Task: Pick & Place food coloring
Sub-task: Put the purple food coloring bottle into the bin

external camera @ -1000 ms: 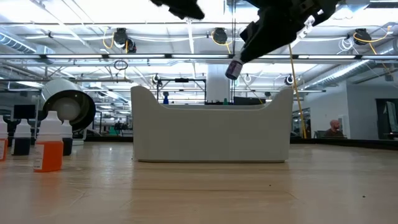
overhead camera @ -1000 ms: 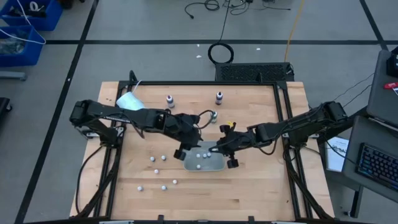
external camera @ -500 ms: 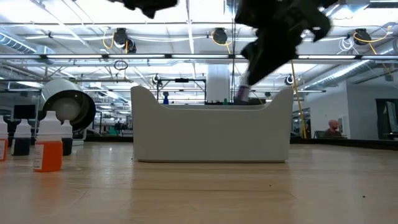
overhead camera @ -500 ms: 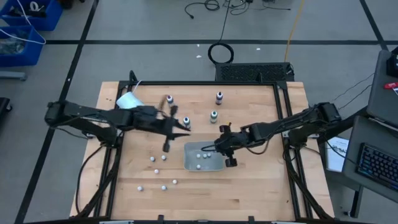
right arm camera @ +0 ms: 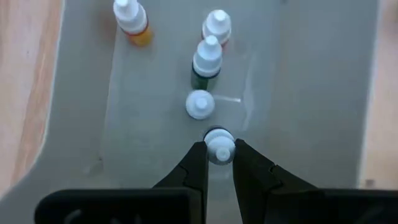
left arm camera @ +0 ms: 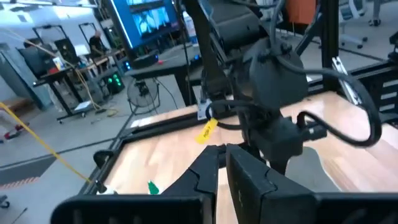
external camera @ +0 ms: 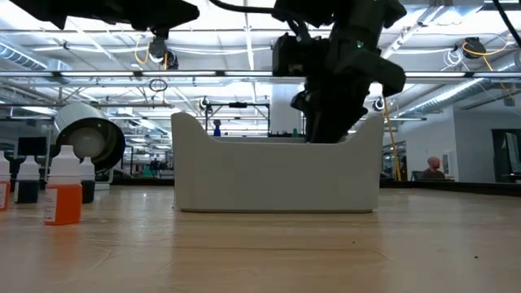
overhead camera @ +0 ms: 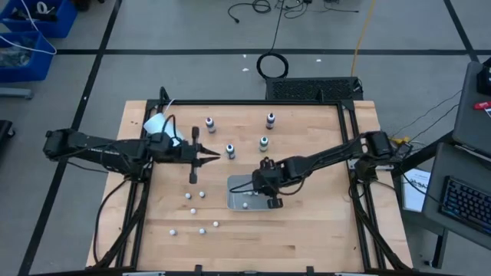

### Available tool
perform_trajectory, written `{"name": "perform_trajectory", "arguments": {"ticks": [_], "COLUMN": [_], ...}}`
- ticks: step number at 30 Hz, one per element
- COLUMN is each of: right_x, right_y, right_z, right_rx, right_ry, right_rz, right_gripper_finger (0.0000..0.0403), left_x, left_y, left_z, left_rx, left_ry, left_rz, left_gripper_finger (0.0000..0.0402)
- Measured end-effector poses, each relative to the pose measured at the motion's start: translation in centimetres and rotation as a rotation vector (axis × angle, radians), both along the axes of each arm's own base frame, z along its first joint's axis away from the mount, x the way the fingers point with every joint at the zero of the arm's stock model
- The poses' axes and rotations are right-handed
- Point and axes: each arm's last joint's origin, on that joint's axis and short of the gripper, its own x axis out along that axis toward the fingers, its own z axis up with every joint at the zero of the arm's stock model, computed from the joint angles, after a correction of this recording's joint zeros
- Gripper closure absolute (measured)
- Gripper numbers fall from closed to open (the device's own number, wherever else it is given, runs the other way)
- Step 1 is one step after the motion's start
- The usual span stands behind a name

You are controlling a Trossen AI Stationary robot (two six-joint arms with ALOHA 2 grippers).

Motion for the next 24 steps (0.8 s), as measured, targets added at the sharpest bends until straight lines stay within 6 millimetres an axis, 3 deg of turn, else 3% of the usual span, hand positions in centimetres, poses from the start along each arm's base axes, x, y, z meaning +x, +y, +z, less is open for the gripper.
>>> {"name": "perform_trajectory", "arguments": {"ticks": [24], "right_x": [-0.31], "right_y": [-0.70], "right_z": [-0.89], "right_rx": [0.028], "right_ry": [0.028], "right_rz": [-0.049], "right_gripper_finger": [0.0364], "left_x": [-0.01], "left_y": [-0.03], "left_z": [-0.22], "left_rx": [-0.008], "left_ry": [0.012], "left_rz": [-0.001], "left_gripper_finger": [0.0364]}}
